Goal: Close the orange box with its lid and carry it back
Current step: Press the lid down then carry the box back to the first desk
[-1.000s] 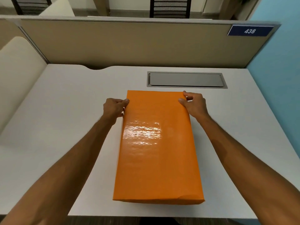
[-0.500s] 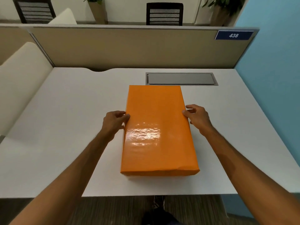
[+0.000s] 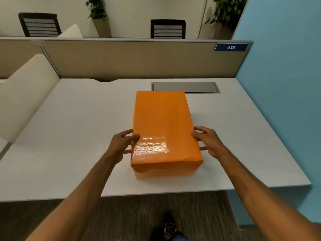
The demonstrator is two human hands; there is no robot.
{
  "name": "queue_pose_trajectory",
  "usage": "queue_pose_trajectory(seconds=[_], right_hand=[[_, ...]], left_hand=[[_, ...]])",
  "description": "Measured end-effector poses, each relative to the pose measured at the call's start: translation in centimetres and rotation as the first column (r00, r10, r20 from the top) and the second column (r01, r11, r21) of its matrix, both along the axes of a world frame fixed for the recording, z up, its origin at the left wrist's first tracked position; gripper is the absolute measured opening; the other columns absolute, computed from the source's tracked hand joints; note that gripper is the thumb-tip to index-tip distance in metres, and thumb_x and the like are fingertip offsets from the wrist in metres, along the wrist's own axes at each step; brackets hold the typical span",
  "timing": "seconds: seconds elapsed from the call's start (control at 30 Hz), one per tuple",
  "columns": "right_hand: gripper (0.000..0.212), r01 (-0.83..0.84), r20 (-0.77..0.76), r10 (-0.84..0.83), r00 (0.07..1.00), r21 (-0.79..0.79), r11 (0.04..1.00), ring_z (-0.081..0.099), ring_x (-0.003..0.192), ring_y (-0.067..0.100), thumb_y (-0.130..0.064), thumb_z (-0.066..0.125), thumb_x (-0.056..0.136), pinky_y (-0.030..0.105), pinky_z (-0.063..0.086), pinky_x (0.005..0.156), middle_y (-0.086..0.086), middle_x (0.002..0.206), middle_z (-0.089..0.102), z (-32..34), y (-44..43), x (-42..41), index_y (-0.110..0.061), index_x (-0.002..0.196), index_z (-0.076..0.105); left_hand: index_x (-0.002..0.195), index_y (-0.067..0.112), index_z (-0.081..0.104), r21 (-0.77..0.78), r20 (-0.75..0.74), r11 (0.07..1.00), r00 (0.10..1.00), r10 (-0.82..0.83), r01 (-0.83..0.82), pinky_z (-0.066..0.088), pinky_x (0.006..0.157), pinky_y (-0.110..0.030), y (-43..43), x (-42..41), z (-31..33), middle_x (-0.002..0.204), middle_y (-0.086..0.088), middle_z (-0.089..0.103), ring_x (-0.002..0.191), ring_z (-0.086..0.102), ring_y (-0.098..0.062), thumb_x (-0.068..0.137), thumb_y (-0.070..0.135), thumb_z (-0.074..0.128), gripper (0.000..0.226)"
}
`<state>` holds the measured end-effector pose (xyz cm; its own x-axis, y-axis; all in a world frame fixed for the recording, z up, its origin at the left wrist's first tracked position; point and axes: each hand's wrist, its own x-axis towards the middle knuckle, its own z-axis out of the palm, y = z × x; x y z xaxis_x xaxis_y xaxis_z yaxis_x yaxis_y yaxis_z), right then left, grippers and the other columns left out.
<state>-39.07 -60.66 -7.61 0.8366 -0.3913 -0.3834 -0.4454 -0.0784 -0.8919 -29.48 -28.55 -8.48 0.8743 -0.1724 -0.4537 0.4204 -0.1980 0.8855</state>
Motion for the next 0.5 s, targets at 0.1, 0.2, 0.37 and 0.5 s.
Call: queue_pose_trajectory(seconds=[0.1,0.2,0.37,0.5], right_hand=[[0.065,-0.037,-0.033,0.043,0.999,0.153,0.987,0.053,0.120,0.034,-0.038,0.076,0.082,0.056,0.050,0.080,0.005,0.135,0.055,-0.4,-0.2,-0.6,-0.030,0.141,0.050],[0.078,-0.066,-0.038,0.080,0.996,0.279,0.958,0.055,0.119,0.036,-0.036,0.081,0.075,0.057,0.052,0.081,0.005,0.137,0.055,-1.0,-0.7,-1.0,-0.034,0.144,0.046],[0.089,-0.093,-0.002,0.100,0.995,0.363,0.927,0.062,0.113,0.033,-0.026,0.085,0.070,0.053,0.057,0.075,0.005,0.132,0.060,-1.5,-1.1,-0.7,-0.032,0.147,0.043],[0.091,-0.114,0.017,0.116,0.993,0.378,0.919,0.062,0.112,0.032,-0.023,0.086,0.069,0.057,0.055,0.079,0.003,0.128,0.062,-1.3,-1.2,0.2,-0.030,0.148,0.042]], left_hand=[[0.149,0.029,0.041,-0.041,-0.097,0.999,0.995,-0.032,0.028,0.048,0.095,-0.063,0.2,-0.5,0.0,0.147,-0.010,0.050,0.133,0.050,-0.042,0.081,0.034,0.078,0.077],[0.148,0.034,0.037,-0.080,-0.148,0.995,0.987,-0.065,0.054,0.046,0.097,-0.068,0.3,-0.8,0.0,0.150,-0.011,0.046,0.131,0.049,-0.044,0.078,0.032,0.080,0.083],[0.147,0.035,0.039,-0.074,-0.127,0.997,0.991,-0.032,0.022,0.056,0.085,-0.059,0.1,-1.1,0.0,0.144,-0.011,0.052,0.116,0.060,-0.040,0.082,0.023,0.078,0.077],[0.150,0.033,0.039,-0.065,-0.105,0.998,0.994,-0.005,-0.001,0.058,0.079,-0.054,0.5,-1.0,0.5,0.144,-0.012,0.052,0.117,0.060,-0.041,0.084,0.021,0.076,0.077]])
